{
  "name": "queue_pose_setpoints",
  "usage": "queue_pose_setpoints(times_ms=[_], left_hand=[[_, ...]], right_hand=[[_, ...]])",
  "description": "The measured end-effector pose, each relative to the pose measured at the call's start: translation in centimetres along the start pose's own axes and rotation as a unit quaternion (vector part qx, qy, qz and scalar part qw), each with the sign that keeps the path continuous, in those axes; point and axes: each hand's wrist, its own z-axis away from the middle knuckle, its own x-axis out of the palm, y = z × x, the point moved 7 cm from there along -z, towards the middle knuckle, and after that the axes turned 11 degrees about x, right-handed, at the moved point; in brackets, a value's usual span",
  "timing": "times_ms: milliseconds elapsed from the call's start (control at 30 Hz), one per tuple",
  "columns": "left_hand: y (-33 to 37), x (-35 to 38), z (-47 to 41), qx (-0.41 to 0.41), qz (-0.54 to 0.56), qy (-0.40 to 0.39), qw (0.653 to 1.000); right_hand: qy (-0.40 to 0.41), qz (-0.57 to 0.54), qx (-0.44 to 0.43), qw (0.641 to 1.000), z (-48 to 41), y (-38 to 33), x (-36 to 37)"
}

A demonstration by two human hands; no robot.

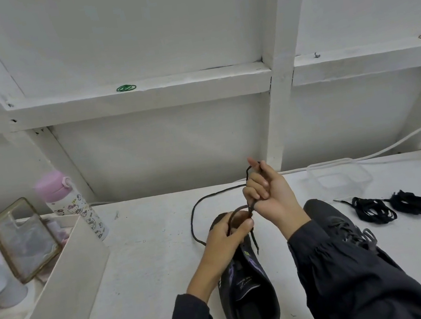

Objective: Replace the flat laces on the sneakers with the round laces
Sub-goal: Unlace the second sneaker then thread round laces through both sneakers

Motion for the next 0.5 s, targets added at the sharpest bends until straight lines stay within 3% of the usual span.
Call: queue_pose_setpoints(times_ms=[167,300,400,500], left_hand=[[-0.3,0.0,0.4,0.0,0.011,-0.024,1.0],[-0.8,-1.3,0.5,-0.022,0.022,-0.018,0.999],[-1.2,-2.2,0.5,-0.039,0.027,0.005,0.999],[-1.7,-2.7,0.3,-0.064,0.033,0.034,0.997]], right_hand=[[0.024,-0.001,-0.04,0.999,0.1,-2.1,-1.6],[0.155,0.106,-0.098,0.977,1.0,-4.8,-5.4],[0.265,0.266,-0.083,0.923,2.2,-5.5,-7.9],[0.34,0.411,-0.08,0.842,3.2,-5.5,-8.5]])
